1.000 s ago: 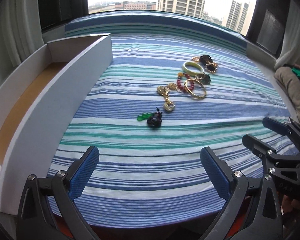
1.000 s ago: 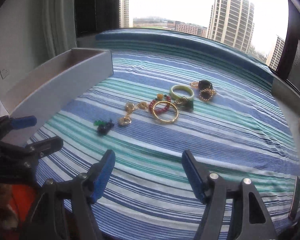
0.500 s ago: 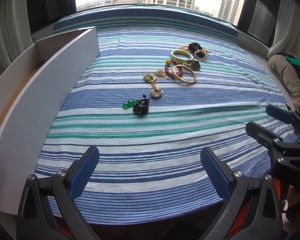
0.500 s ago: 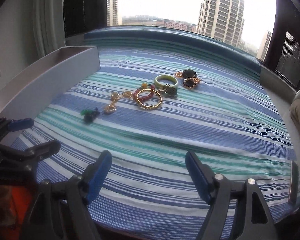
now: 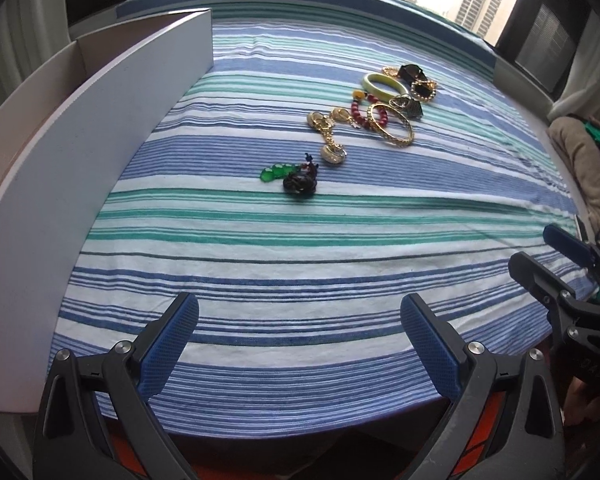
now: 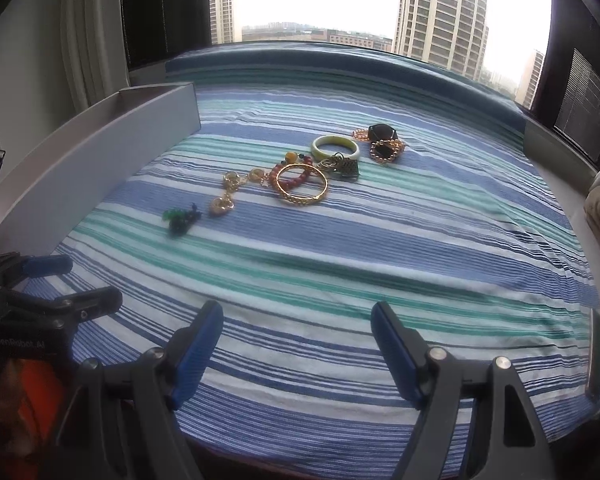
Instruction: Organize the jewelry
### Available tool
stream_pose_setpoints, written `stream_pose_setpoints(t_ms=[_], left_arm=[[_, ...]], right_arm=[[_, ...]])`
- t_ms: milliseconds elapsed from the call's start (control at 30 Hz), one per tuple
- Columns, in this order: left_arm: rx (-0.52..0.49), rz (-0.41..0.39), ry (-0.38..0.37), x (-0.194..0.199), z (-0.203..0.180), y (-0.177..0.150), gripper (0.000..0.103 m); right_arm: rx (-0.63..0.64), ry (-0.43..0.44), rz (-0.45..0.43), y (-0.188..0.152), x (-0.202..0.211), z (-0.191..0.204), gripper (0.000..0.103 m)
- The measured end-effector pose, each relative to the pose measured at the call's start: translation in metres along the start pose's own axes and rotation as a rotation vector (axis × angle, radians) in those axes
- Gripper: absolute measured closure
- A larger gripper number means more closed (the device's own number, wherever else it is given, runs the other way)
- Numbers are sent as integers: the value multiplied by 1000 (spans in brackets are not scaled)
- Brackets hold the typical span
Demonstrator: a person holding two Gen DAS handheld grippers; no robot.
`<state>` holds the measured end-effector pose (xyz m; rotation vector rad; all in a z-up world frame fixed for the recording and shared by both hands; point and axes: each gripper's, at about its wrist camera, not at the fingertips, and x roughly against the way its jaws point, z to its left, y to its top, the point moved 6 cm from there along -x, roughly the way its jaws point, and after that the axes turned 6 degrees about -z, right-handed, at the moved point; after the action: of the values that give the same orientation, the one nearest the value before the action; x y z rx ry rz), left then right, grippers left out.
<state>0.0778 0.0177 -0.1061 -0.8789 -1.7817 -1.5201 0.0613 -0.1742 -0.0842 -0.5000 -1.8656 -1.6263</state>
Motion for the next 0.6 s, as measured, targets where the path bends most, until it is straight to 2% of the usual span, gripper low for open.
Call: stream_pose_setpoints(t_ms=[300,467,600], left_arm=[[44,39,-31,-4,5,1,2],[88,18,-51,-3,16,12,2],[63,1,-61,-9,16,24,2]], right_arm=[[-14,33,16,-5,-2,5,25],[-46,35,24,-10,-5,-4,25],[-78,51,49,-15,-10,-9,25]])
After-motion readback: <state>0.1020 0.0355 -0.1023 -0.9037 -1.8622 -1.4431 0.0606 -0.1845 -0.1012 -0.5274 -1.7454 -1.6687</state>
